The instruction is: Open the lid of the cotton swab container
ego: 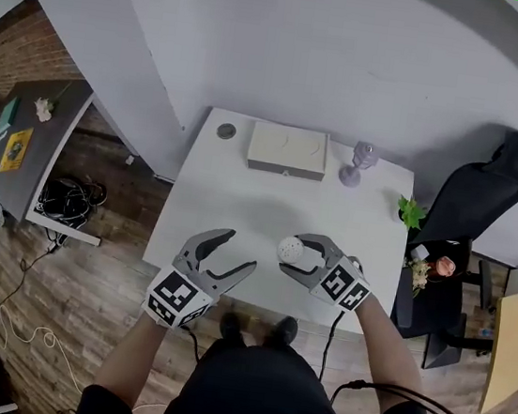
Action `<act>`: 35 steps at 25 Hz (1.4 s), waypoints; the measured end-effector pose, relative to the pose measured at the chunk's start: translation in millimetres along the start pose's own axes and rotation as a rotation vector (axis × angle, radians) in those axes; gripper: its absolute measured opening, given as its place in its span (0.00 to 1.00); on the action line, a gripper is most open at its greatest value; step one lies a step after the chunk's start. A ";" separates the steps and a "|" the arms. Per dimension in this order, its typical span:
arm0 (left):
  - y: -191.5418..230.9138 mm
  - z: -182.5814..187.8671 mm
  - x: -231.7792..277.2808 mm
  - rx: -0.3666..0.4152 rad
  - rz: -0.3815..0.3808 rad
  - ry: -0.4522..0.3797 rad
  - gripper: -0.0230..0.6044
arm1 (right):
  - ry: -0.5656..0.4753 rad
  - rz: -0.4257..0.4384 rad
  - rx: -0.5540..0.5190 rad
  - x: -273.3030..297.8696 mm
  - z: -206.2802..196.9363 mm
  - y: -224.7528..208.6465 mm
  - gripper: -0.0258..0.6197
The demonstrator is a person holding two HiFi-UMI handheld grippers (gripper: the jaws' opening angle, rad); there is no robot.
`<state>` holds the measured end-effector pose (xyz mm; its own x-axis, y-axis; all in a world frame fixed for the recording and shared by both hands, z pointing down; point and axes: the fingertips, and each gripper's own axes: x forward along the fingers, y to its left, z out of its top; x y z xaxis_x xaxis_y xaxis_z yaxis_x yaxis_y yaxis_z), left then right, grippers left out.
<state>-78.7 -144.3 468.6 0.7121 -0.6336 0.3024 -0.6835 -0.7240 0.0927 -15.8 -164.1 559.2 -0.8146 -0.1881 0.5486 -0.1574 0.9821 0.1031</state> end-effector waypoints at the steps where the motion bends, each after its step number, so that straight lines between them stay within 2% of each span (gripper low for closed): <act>1: -3.9 3.1 1.5 0.027 -0.022 0.011 0.48 | -0.002 -0.003 -0.012 -3.7 5.6 0.5 0.43; 6: -23.3 27.6 10.6 0.125 -0.115 0.028 0.48 | 0.012 -0.005 -0.069 -19.2 25.5 4.5 0.43; 12: -43.2 35.6 19.0 0.247 -0.247 0.041 0.48 | 0.006 -0.005 -0.103 -34.5 48.3 6.8 0.43; 16: -56.4 43.6 25.4 0.292 -0.326 0.048 0.48 | -0.003 -0.011 -0.122 -43.2 57.2 5.2 0.43; 24: -71.6 35.7 31.9 0.375 -0.472 0.107 0.48 | -0.009 0.056 -0.179 -40.8 62.0 22.0 0.43; 33: -76.5 11.0 35.3 0.446 -0.513 0.186 0.48 | -0.001 0.131 -0.209 -30.2 56.9 41.3 0.43; 35: -77.5 7.3 34.9 0.446 -0.525 0.196 0.44 | 0.013 0.135 -0.215 -28.1 52.8 42.0 0.43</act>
<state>0.4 -112.4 465.1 0.8584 -0.1407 0.4933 -0.0981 -0.9889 -0.1114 -29.0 -117.7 504.3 -0.8126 -0.0561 0.5802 0.0765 0.9765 0.2016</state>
